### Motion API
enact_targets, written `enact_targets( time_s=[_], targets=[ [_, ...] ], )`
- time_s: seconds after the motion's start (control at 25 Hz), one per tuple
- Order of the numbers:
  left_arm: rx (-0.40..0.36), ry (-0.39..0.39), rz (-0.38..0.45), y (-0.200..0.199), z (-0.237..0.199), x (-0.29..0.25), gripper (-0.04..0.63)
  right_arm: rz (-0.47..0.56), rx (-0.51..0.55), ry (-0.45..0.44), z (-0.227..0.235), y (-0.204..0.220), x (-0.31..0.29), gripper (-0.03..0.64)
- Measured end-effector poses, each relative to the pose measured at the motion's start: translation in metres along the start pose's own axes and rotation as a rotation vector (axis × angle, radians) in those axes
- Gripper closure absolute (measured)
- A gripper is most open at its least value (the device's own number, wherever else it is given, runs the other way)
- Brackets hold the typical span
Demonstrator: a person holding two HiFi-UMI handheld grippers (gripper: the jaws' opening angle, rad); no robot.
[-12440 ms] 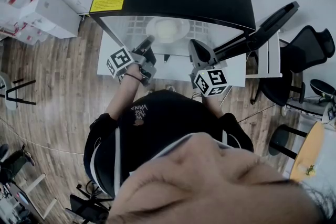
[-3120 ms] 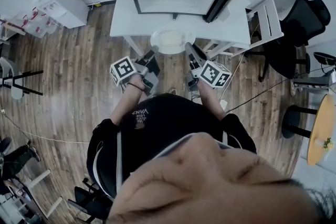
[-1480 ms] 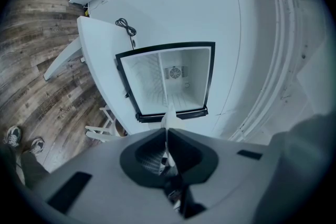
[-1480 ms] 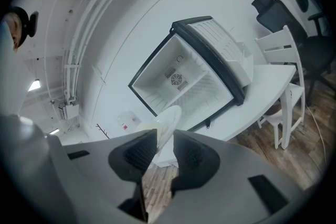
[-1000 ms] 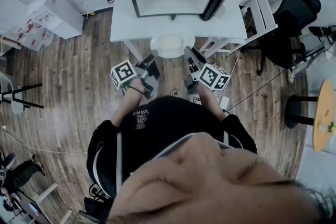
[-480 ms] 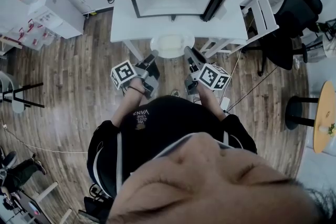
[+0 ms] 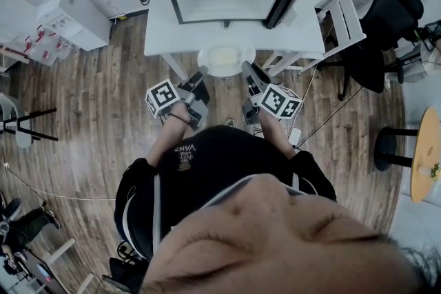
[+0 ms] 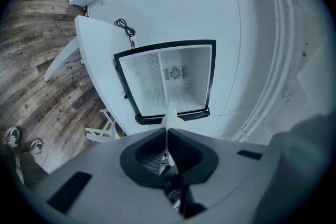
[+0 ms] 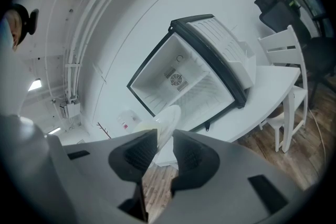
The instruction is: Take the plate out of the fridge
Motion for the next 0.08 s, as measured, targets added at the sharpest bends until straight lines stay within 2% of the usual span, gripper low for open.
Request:
enact_targets(
  time_s=[0.08],
  targets=[
    [0.001, 0.003, 0.0, 0.0, 0.0008, -0.0011, 0.568, 0.0, -0.002, -0.001, 0.0002, -0.0011, -0.0003, 0.515]
  ],
)
Point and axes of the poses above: the fingertips, and each gripper's own axes: x backward along the fingers, z to its right, y out of its underside, the point moved 10 cm from there along x, backward along the fingers, and after that the axes turned 7 degrees about -y, right-handed, at the moved point
